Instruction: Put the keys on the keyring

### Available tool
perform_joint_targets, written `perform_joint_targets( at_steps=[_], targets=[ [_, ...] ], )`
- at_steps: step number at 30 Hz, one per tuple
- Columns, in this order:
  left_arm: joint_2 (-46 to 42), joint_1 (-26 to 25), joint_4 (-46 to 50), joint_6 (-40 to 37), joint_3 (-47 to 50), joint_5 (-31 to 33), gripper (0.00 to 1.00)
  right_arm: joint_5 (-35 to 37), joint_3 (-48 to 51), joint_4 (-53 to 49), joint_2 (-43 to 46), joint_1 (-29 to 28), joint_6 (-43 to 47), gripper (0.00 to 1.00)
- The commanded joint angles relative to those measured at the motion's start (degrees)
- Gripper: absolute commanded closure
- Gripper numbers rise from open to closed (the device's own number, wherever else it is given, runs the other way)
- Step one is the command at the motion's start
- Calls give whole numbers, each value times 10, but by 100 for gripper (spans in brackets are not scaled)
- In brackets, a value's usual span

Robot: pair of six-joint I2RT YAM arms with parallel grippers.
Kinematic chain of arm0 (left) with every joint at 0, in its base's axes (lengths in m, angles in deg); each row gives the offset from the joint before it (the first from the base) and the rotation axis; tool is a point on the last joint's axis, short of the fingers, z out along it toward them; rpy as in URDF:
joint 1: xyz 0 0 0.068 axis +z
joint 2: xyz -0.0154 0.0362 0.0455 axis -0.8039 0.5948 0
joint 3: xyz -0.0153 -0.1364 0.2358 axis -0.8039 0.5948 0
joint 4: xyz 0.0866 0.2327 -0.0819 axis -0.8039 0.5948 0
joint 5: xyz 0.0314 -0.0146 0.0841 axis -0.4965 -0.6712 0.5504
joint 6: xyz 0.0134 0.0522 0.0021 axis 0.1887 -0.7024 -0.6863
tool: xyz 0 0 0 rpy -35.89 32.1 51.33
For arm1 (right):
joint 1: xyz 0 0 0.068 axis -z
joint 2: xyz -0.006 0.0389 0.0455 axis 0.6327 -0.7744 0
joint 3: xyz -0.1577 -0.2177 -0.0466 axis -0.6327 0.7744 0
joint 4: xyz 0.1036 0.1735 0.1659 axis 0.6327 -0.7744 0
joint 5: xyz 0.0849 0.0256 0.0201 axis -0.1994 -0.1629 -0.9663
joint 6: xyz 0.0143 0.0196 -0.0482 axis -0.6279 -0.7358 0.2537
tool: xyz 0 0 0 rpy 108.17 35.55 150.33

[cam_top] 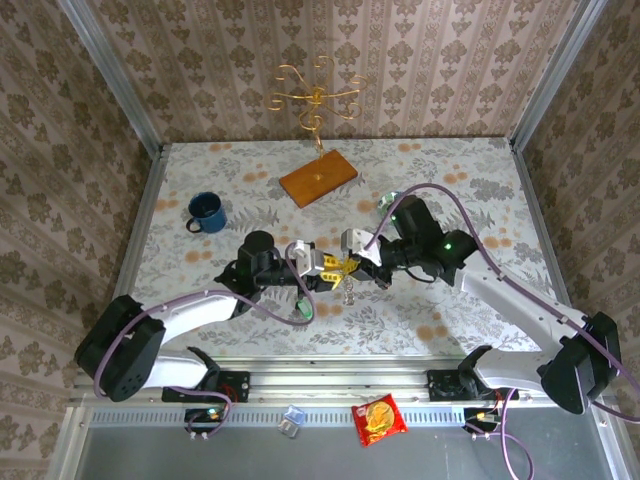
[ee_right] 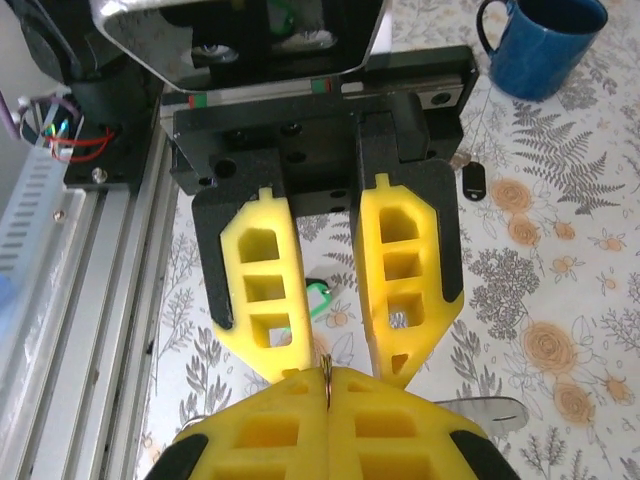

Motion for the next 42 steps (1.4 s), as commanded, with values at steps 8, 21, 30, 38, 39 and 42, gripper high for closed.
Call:
perform_joint_targets(
  at_steps=[8, 21, 30, 38, 39, 42],
  targets=[
    [-14, -3, 22, -17, -6, -26, 76, 74, -72, -102, -42, -37, 87, 100],
    [-8, -4, 17, -16, -11, -23, 100, 49, -80, -93, -44, -49, 68, 100],
    [1, -4, -178, 64, 45, -3, 100, -99, 78, 146, 70, 67, -101, 68],
    [25, -10, -254, 116, 46, -20, 100, -115, 162, 261, 91, 60, -179, 67],
    [27, -11, -258, 118, 46, -21, 100, -115, 166, 265, 90, 56, -179, 67],
    [32, -13, -268, 123, 46, -23, 100, -111, 170, 274, 85, 51, -181, 68]
  ],
)
